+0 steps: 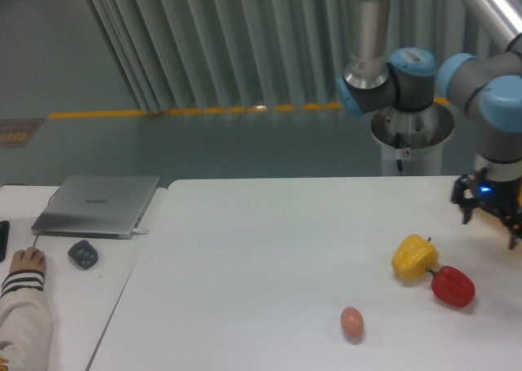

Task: Place the yellow pepper in a basket
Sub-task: 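Move the gripper down over the yellow pepper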

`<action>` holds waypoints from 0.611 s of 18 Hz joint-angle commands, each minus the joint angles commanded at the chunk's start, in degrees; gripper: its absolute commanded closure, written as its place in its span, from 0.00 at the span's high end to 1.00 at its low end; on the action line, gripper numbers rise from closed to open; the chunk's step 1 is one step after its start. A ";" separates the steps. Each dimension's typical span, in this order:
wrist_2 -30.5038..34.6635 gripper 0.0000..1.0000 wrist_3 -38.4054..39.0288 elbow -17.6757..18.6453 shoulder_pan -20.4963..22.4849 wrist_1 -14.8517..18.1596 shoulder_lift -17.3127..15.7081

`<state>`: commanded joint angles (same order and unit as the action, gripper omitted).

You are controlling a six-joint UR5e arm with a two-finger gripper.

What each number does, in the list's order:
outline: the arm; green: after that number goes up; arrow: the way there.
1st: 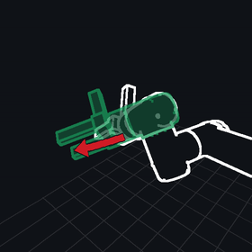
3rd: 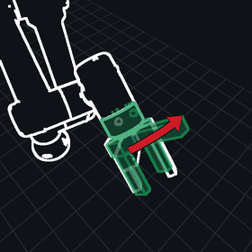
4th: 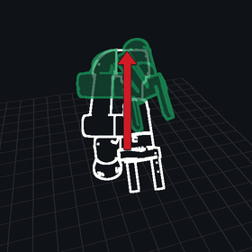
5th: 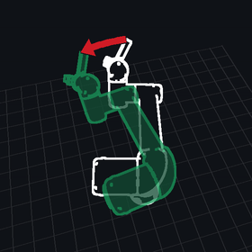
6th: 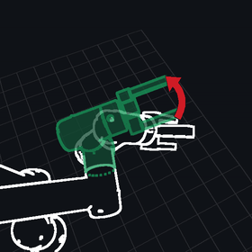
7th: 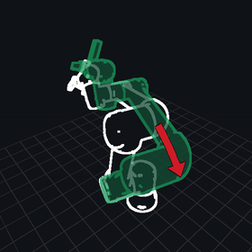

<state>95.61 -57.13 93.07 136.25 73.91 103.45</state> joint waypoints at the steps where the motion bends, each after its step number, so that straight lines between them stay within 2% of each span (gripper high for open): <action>1: 1.32 1.00 0.44 0.53 -1.58 0.62 0.00; 3: 2.39 1.00 1.14 1.76 -3.79 1.67 -0.35; 7: 3.88 1.00 3.42 3.52 -7.30 1.76 -0.35; 11: 5.29 1.00 4.04 3.78 -7.93 1.59 1.22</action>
<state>100.90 -53.09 96.86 128.32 75.50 104.67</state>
